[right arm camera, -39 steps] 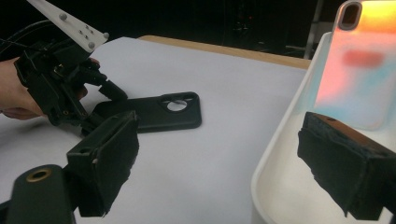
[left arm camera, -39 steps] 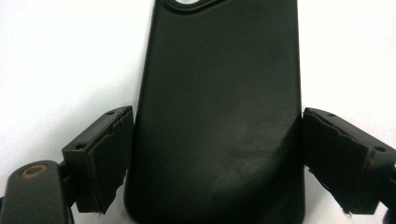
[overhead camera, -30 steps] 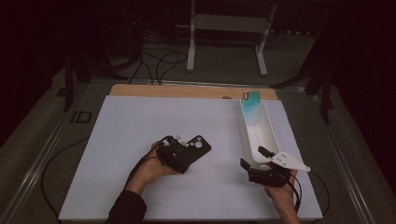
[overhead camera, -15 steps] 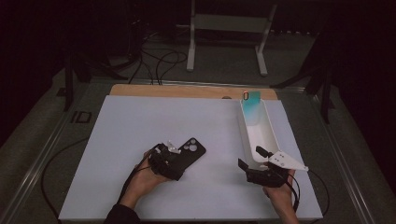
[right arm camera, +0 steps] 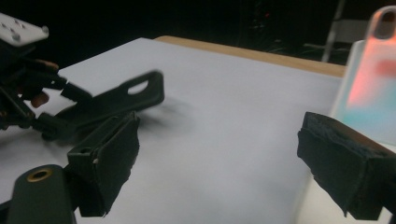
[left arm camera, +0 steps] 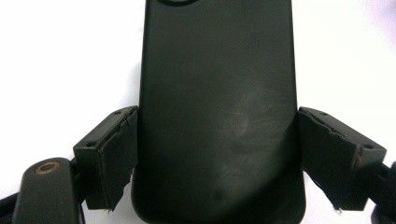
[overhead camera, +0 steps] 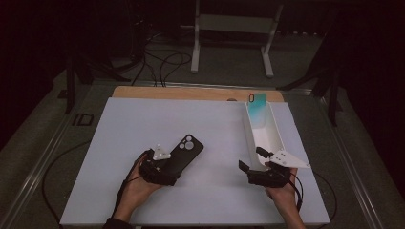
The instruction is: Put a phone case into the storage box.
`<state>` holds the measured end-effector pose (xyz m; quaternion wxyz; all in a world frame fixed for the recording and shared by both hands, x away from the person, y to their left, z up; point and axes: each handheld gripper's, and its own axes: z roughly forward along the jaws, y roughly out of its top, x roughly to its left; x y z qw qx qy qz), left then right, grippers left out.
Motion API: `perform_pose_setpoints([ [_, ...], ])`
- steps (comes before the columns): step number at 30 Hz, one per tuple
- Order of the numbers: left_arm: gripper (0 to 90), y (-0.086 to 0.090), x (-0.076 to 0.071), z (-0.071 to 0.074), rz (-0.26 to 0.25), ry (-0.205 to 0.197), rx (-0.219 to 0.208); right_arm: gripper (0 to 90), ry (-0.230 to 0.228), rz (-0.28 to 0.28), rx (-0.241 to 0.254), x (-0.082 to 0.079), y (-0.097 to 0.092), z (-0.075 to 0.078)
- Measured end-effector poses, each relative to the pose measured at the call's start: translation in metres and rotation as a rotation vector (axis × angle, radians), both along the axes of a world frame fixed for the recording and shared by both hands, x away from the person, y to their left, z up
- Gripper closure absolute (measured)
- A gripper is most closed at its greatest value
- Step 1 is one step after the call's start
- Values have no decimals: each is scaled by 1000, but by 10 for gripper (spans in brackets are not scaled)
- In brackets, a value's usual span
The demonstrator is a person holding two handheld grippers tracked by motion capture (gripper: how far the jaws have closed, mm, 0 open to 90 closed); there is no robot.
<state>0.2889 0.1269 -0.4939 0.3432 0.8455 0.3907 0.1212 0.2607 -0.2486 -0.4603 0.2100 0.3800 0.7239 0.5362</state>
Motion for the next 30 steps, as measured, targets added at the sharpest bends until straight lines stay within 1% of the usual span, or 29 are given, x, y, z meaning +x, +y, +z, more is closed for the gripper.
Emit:
perform_pose_setpoints([
  [1,167,1,-1,2,1,-20,-9,124,2,4,3,1,1,2],
  [2,167,2,-2,3,2,-27,-21,124,1,11,3,3,3,3],
  [4,166,3,-4,6,10,-51,-28,124,12,22,11,7,6,7],
  [5,166,4,-5,8,9,-62,-37,124,10,24,18,10,8,9],
  [6,165,4,-5,8,9,-62,-37,124,10,24,18,10,8,9],
  [8,164,6,-7,11,14,-83,-46,134,24,33,21,16,11,14],
  [9,164,6,-8,13,13,-87,-58,137,40,30,14,19,14,16],
  [10,162,6,-8,15,9,-90,-60,138,55,30,1,23,16,18],
  [11,162,6,-9,16,8,-96,-57,138,62,36,4,26,18,19],
  [14,161,5,-11,18,7,-110,-67,134,77,55,8,31,23,21],
  [19,160,3,-13,22,3,-136,-78,130,110,62,32,37,31,22],
  [21,159,0,-14,24,-1,-143,-80,124,125,69,31,40,36,23],
  [22,159,-1,-14,25,-2,-149,-75,124,125,69,31,40,36,23],
  [24,159,-3,-15,25,-2,-159,-83,124,130,73,28,42,40,23],
  [26,159,-4,-16,27,-8,-165,-84,125,140,78,33,44,44,23],
  [30,158,-7,-17,29,-15,-178,-89,133,145,86,34,47,51,26],
])
